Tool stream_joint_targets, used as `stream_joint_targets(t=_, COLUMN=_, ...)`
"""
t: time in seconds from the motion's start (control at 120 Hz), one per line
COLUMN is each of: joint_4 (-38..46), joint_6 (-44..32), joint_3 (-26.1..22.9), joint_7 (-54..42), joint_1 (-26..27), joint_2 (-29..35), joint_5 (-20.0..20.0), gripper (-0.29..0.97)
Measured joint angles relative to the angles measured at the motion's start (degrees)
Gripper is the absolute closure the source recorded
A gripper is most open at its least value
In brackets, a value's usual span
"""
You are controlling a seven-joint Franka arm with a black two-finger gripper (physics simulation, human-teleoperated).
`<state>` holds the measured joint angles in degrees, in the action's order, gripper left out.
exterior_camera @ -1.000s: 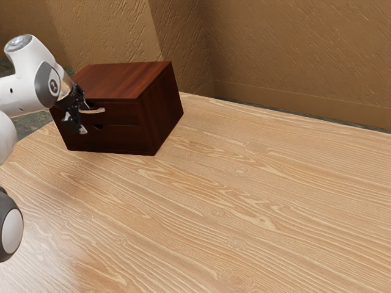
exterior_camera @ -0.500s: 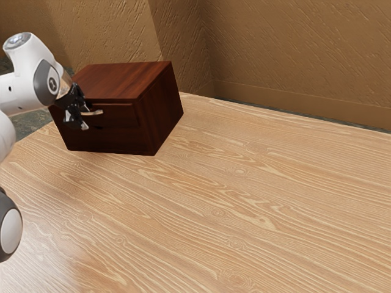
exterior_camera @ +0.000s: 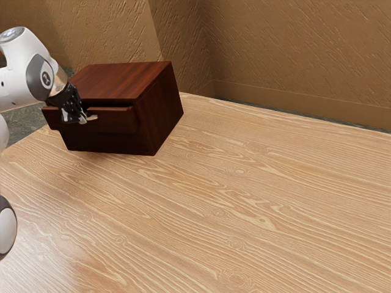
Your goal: Pull the drawer handle with one arm to open the drawer
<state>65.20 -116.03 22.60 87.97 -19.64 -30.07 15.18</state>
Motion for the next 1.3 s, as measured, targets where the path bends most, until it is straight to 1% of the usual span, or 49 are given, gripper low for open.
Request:
stream_joint_targets(t=0.217, joint_4=0.86, joint_6=1.11, joint_3=-0.03, joint_7=0.11, joint_1=0.06, joint_2=0.4, joint_5=0.13, gripper=0.79)
stream_joint_targets(t=0.45, joint_4=9.51, joint_6=0.88, joint_3=-0.06, joint_7=0.23, joint_1=0.58, joint_2=7.09, joint_5=-0.3, gripper=0.77)
stream_joint_targets(t=0.525, joint_4=13.6, joint_6=0.17, joint_3=0.2, joint_7=0.28, joint_1=1.79, joint_2=10.22, joint_5=-0.82, gripper=0.77)
stream_joint_targets(t=0.775, joint_4=25.75, joint_6=-5.0, joint_3=0.04, joint_7=0.38, joint_1=2.88, joint_2=18.64, joint_5=-2.65, gripper=0.79)
stream_joint_targets(t=1.033, joint_4=32.88, joint_6=-9.25, joint_3=0.25, joint_7=0.47, joint_1=3.39, joint_2=23.84, joint_5=-3.93, gripper=0.79)
stream_joint_targets(t=1.3, joint_4=39.93, joint_6=-12.03, joint_3=-0.35, joint_7=0.58, joint_1=2.5, joint_2=29.42, joint_5=-4.33, gripper=0.77)
